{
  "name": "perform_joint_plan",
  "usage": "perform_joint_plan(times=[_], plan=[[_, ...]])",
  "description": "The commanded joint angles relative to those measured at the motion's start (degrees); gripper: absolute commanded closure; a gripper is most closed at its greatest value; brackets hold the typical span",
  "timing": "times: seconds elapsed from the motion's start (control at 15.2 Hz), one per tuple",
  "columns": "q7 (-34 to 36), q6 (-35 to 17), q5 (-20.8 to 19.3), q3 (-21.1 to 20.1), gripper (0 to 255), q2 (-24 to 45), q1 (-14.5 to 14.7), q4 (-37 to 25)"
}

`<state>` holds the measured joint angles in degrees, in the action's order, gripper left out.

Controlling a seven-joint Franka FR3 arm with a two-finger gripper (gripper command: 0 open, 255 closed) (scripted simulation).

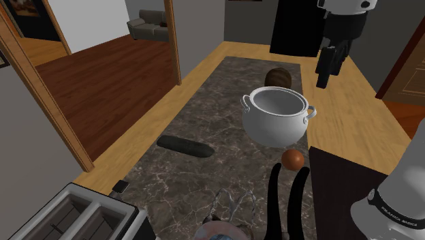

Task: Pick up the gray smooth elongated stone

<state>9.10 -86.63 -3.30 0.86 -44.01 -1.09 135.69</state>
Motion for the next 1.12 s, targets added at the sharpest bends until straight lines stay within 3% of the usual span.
perform_joint_plan(times=[0.0, 0.53, 1.06], plan=[[0.0, 0.0, 0.0, 0.0, 0, 0.0, 0.0, 0.0], [-0.52, -13.72, 2.89, -0.5, 0, 13.92, 2.23, -0.55], [-1.9, -24.7, 5.87, -1.34, 0, 29.87, 4.37, -5.94]])
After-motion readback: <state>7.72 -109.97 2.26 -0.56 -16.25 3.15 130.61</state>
